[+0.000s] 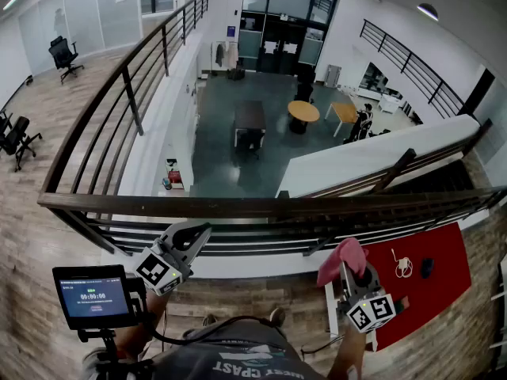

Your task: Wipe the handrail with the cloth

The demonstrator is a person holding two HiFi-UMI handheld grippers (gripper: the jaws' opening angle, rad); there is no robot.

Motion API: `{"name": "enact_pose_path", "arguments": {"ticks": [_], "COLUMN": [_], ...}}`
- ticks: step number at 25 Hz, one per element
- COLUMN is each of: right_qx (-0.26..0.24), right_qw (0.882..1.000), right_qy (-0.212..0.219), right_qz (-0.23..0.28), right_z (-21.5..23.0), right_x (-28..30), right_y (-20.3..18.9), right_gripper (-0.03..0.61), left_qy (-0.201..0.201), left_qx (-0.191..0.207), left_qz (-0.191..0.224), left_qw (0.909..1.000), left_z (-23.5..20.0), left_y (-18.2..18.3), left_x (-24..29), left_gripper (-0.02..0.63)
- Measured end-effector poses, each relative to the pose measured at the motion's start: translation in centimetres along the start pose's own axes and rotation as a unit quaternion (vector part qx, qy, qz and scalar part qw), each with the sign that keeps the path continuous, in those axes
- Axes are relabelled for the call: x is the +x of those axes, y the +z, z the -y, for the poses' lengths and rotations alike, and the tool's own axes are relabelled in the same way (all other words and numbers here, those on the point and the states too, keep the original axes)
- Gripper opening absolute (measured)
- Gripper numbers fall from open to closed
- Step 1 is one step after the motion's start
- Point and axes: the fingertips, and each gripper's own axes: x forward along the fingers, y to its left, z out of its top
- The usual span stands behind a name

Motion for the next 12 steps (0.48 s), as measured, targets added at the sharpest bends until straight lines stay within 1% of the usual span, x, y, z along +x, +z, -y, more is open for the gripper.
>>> {"name": "enact_pose_path", "arguments": {"ticks": [2,4,5,6,8,9,10,12], "right_qx": [0.001,0.000,0.000,0.000,0.005,0.010,0.014,0.012], "right_qw": [1.000,1.000,0.999,0.999,0.998,0.998,0.998,0.998], "right_qy": [0.013,0.027,0.035,0.043,0.055,0.060,0.063,0.062], "right_qz": [0.003,0.009,0.012,0.015,0.015,0.011,0.005,-0.008], "right_z": [-0.8,0.4,2.5,5.8,12.9,15.2,16.4,17.3], "right_x": [1.2,1.5,0.9,-0.2,-2.6,-3.1,-2.9,-1.2], "right_y": [0.8,1.4,1.3,0.6,-1.9,-3.3,-4.4,-5.7], "right_gripper": [0.080,0.080,0.080,0.080,0.080,0.080,0.080,0.080], "left_qy": [0.009,0.019,0.024,0.031,0.044,0.050,0.055,0.055], "left_qx": [0.009,0.012,0.012,0.013,0.009,0.003,-0.005,-0.018], "left_qz": [-0.006,-0.010,-0.010,-0.009,-0.008,-0.007,-0.007,-0.005], "left_qw": [0.9999,0.9997,0.9996,0.9994,0.9990,0.9987,0.9985,0.9983], "left_z": [-1.0,-0.3,1.4,4.0,9.8,11.8,12.8,13.2], "left_y": [1.2,2.1,2.2,2.0,0.6,-0.1,-0.7,-1.2], "left_x": [-0.8,0.1,1.7,4.2,9.7,11.5,12.6,14.0], "left_gripper": [0.006,0.006,0.006,0.006,0.006,0.006,0.006,0.006]}}
